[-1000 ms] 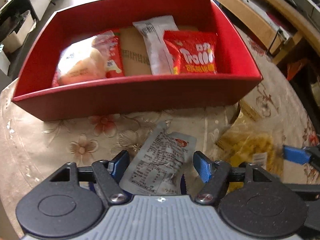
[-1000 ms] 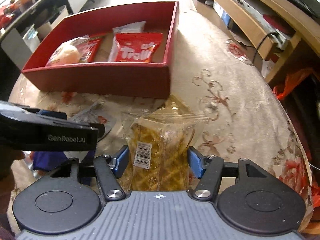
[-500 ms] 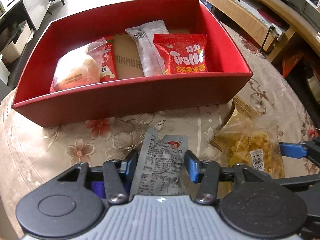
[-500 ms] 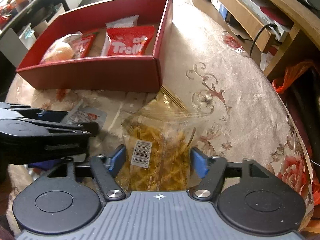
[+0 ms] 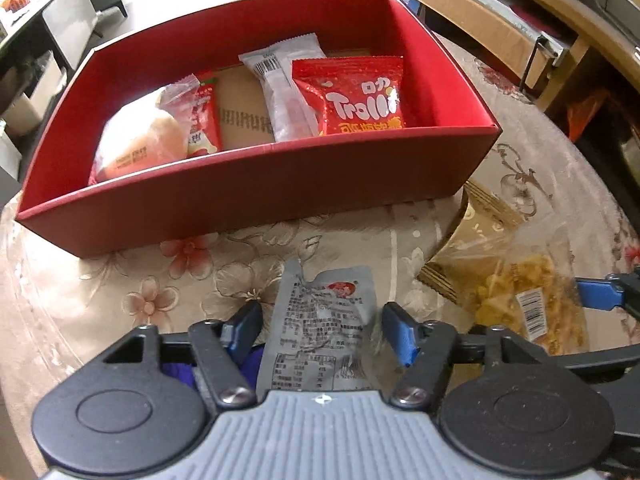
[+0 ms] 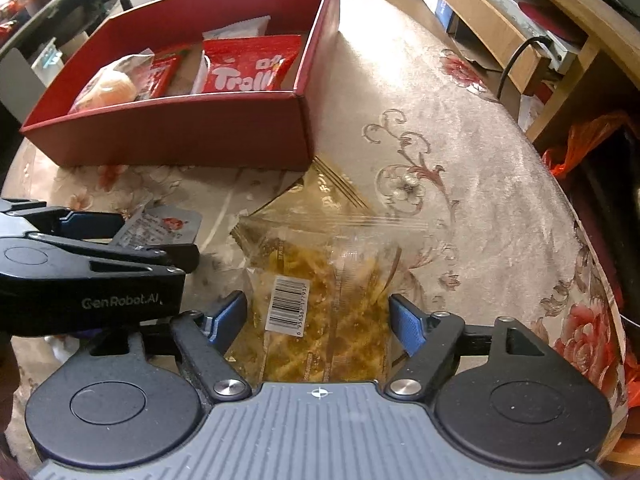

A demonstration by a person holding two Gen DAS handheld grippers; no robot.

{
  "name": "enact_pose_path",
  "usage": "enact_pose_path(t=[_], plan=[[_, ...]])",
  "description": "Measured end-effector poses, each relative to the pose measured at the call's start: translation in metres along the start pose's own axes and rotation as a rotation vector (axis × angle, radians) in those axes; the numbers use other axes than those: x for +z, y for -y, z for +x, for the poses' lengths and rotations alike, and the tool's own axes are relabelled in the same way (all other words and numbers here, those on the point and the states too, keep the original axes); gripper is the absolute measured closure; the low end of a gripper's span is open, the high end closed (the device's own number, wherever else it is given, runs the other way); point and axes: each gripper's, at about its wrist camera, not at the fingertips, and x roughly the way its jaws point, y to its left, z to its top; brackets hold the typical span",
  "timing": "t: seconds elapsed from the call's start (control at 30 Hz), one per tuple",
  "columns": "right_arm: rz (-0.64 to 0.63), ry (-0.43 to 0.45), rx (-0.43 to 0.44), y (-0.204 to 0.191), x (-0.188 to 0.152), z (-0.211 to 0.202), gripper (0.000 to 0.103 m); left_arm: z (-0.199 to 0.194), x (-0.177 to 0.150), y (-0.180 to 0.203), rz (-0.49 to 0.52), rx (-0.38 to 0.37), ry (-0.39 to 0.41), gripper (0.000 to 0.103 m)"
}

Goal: Organize snacks
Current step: 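Lift the silver wrapper and the crisp bag off the table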

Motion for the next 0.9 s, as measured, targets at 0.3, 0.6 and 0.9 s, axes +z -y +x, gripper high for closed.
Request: enact_pose_path(t=[0.3, 0.6, 0.9], plan=[[-0.012, 0.042, 0.004, -0.006, -0.002, -0.015, 0.033, -0.018, -0.005, -0.007, -0.023, -0.039, 0.023, 0.06], [-0.004, 0.039, 0.006, -0.013, -0.001, -0.015, 0.033, -0.007, -0.002, -0.01, -0.052, -0.055, -0.008, 0.046], [-0.028, -0.01, 0.006, -0.002, -0.005, -0.005, 0.019, -0.003, -0.014, 0.003, 0.018, -0.008, 0.012, 0.035]])
